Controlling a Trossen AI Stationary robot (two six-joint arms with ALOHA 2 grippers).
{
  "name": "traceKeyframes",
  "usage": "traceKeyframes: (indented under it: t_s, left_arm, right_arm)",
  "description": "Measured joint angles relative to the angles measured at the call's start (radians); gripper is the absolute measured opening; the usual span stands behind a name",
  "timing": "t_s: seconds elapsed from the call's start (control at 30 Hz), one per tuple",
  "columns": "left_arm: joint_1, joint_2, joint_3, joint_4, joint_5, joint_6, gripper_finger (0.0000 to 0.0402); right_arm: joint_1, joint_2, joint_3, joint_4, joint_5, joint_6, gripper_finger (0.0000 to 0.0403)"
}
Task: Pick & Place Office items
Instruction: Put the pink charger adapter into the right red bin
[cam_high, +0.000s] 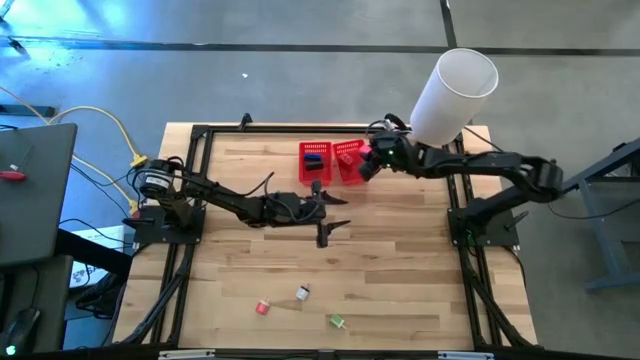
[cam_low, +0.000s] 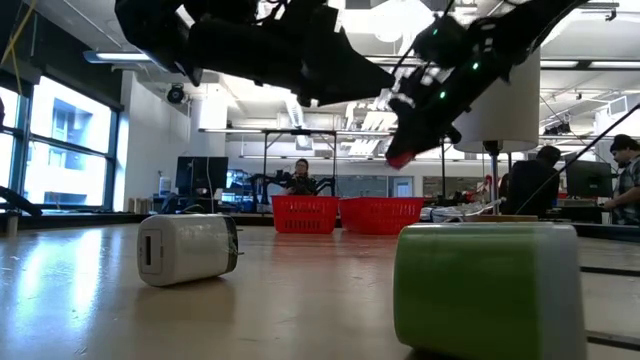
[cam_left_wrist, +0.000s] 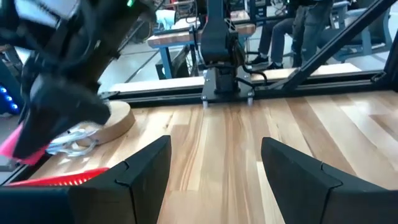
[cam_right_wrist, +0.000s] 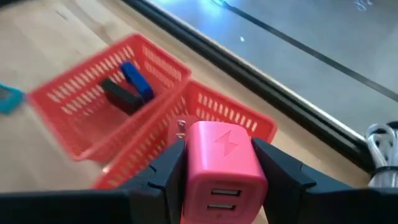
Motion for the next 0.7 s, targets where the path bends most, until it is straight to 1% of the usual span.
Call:
traceKeyframes:
  t_s: [0.2, 0.3, 0.4, 0.5, 0.7]
  left_arm:
    - [-0.007, 0.000, 0.000, -0.021, -0.001, -0.004, 0.0243]
    - [-0.012, 0.000, 0.000, -0.024, -0.002, -0.004, 0.0243]
    - [-0.013, 0.000, 0.000, -0.027, -0.009, -0.004, 0.0243]
    - [-0.013, 0.000, 0.000, -0.027, -0.022, -0.001, 0.0243]
    - [-0.013, -0.021, 0.000, -0.047, -0.030, 0.000, 0.0243]
  right_arm:
    - [-0.002, 0.140, 0.000, 0.125, 0.002, -0.005, 0.0147]
    - [-0.001, 0.196, 0.000, 0.177, 0.057, -0.004, 0.0147]
    - [-0.003, 0.237, -0.001, 0.232, 0.106, -0.025, 0.0147]
    - [-0.002, 0.271, -0.001, 0.280, 0.112, -0.027, 0.0147]
    - [-0.002, 0.310, -0.001, 0.295, 0.179, -0.004, 0.0147]
